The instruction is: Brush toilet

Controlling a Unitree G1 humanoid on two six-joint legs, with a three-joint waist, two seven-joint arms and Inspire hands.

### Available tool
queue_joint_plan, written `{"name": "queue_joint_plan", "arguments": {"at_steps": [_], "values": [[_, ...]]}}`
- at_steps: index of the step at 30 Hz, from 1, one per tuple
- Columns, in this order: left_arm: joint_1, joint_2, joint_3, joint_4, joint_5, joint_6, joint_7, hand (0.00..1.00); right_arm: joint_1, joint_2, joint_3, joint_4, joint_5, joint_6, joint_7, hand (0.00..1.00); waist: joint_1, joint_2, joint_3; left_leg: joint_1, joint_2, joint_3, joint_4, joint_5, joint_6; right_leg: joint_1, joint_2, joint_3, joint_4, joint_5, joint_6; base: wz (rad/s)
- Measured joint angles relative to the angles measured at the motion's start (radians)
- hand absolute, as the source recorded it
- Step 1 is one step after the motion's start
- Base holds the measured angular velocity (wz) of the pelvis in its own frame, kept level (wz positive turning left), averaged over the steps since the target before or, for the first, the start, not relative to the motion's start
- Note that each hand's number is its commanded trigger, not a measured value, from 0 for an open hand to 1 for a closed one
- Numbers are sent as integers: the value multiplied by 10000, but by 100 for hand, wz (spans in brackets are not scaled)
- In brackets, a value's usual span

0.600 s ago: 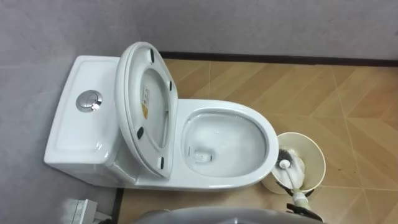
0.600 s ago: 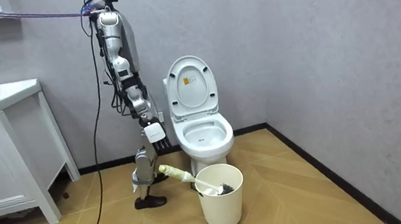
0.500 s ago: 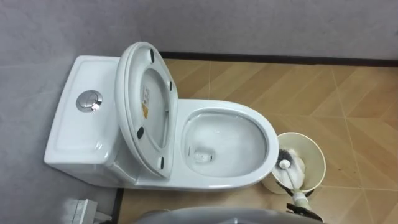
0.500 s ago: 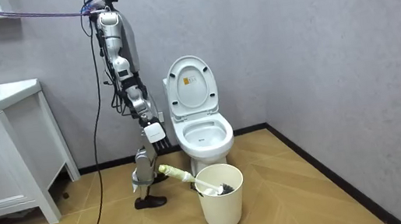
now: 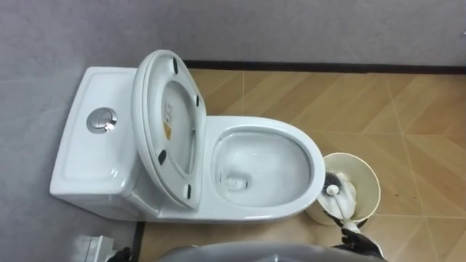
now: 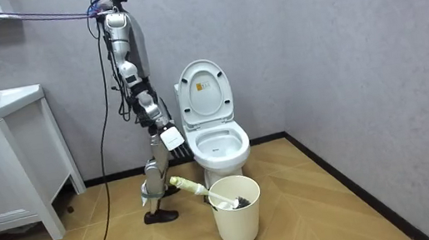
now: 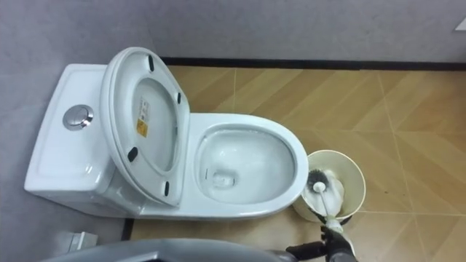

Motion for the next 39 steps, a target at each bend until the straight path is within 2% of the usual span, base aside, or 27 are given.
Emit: {"name": "queue_joint_plan", "arguments": {"at_steps": [6,14,17,22,24,26,30,34,37,39], "values": [[-143,1,17,-4,-186,-425,437,0,-1,-6,3,-550,-1186,-104,-1083,0,113,-68,-39,-90,-2,67,-72,-1,1,-177,1,22,53,1,1,-3],[-189,71,65,-18,-185,-755,742,0,-56,-23,-199,-807,-1553,-352,-2405,0,153,-145,-57,-300,4,37,-12,-1,3,-381,-14,-35,171,3,2,1],[-286,96,12,-16,-305,-784,745,0,-177,-70,-192,-566,-1330,-360,-2761,0,137,-164,-60,-549,19,-42,137,-8,18,-571,-28,-151,291,4,1,9],[-693,131,-8,17,-980,-848,735,0,-684,-141,-202,48,-1300,-338,-3181,0,53,-37,-55,-1572,60,-322,770,-33,86,-1327,-54,-532,683,7,-4,19],[-858,155,-129,20,-967,-941,790,0,-1072,-199,-200,443,-1032,-335,-3296,0,61,39,11,-2129,150,-437,1084,-58,147,-1760,-59,-600,918,7,-4,11],[-992,189,-335,36,-1014,-960,908,0,-1374,-242,-186,871,-828,-340,-3375,0,33,99,36,-2610,158,-506,1286,-57,185,-2152,-82,-727,1114,7,-4,14],[-1189,293,-793,37,-1908,-1103,1052,0,-1993,-265,-177,1558,-185,-339,-3390,0,139,156,79,-3474,123,-543,1409,143,332,-3161,-194,-756,1580,7,-3,5],[-1491,297,-1127,38,-2033,-1131,1116,0,-2556,-275,-171,2045,698,-337,-3475,0,169,242,148,-4336,127,-605,1707,271,407,-4092,-271,-823,2097,8,-7,5],[-1844,257,-1697,32,-2342,-1178,1115,0,-3047,-315,-164,2399,1092,-335,-3485,0,172,354,214,-4937,132,-646,1999,341,451,-4698,-311,-837,2417,13,-22,3],[-2284,229,-1968,65,-2533,-1179,1104,0,-3428,-422,-160,2562,1495,-337,-3467,0,157,450,281,-5618,115,-765,2224,399,497,-5383,-367,-869,2797,-11,-58,6]]}}
